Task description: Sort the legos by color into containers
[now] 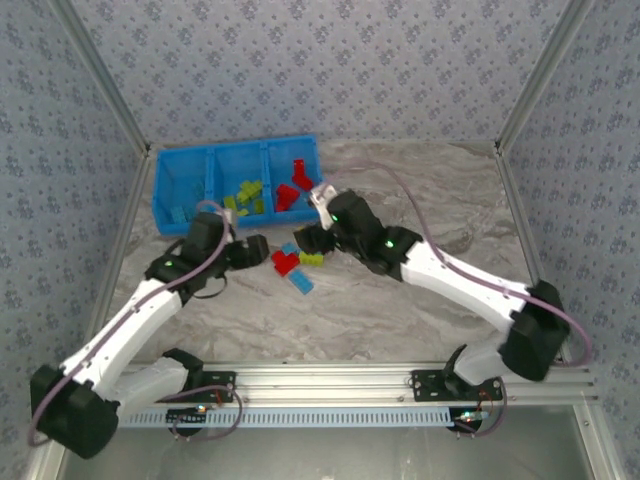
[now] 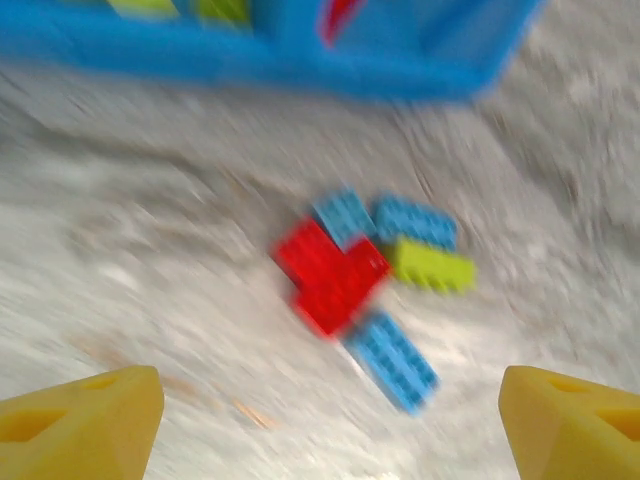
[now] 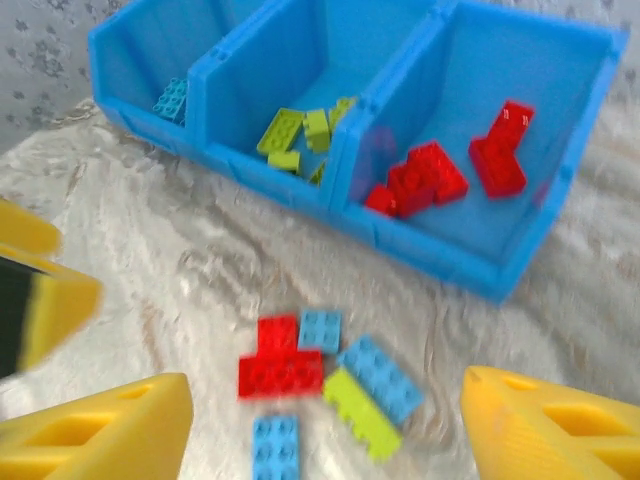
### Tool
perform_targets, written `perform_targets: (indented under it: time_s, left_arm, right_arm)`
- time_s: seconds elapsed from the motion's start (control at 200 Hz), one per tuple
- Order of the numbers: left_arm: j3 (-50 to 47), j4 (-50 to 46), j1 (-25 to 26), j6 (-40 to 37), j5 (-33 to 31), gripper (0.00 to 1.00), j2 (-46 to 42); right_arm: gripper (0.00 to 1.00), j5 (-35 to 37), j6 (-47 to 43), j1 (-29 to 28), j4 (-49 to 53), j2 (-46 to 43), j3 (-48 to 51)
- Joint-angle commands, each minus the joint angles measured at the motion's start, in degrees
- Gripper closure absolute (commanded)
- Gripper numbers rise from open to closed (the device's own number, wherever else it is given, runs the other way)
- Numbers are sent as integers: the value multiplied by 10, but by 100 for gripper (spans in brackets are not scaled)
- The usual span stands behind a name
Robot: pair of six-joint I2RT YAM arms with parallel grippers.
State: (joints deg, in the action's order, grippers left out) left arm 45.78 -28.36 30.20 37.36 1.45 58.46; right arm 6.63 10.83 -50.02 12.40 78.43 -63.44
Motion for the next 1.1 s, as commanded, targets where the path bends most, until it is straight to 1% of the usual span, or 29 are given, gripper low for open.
perform_targets:
  time_s: [0.0, 0.085, 0.19, 0.235, 0.315, 0.39, 0.465, 0.58, 0.665, 0.755, 0.899, 0.959, 1.049, 1.094]
  left_arm:
    - [-10, 9, 86, 176, -6, 13, 32]
    - [-16, 50, 141, 237, -28, 13, 84]
    - [14, 59, 191, 256, -83, 12, 161]
    - [29, 56, 204, 257, -99, 11, 193]
    - [48, 57, 216, 268, -107, 9, 248]
    - [59, 52, 220, 288, -113, 10, 293]
    - [62, 51, 222, 287, -125, 11, 325]
    - [57, 53, 223, 288, -167, 15, 340]
    - [62, 51, 223, 267, -184, 17, 351]
    - [74, 46, 223, 243, -182, 17, 364]
    - [76, 62, 223, 234, -170, 17, 376]
    - [80, 71, 223, 227, -172, 15, 380]
    - [96, 92, 222, 205, -170, 3, 389]
    - [110, 89, 222, 199, -172, 1, 400]
  right_arm:
    - [21, 2, 82, -3, 13, -71, 99]
    - [13, 21, 105, -1, 36, -147, 162]
    - [0, 39, 124, 8, 97, -231, 213]
    - [0, 43, 130, 13, 127, -269, 224]
    - [0, 47, 147, 23, 182, -331, 231]
    - [0, 43, 155, 30, 217, -380, 235]
    - [0, 37, 159, 35, 250, -417, 238]
    - [0, 19, 160, 39, 271, -431, 236]
    - [0, 0, 161, 38, 275, -426, 234]
    - [0, -15, 167, 38, 267, -419, 238]
    - [0, -25, 184, 37, 239, -418, 256]
    - [0, -30, 192, 36, 223, -417, 265]
    - [0, -33, 198, 37, 191, -416, 279]
    - [0, -31, 199, 36, 183, -414, 281]
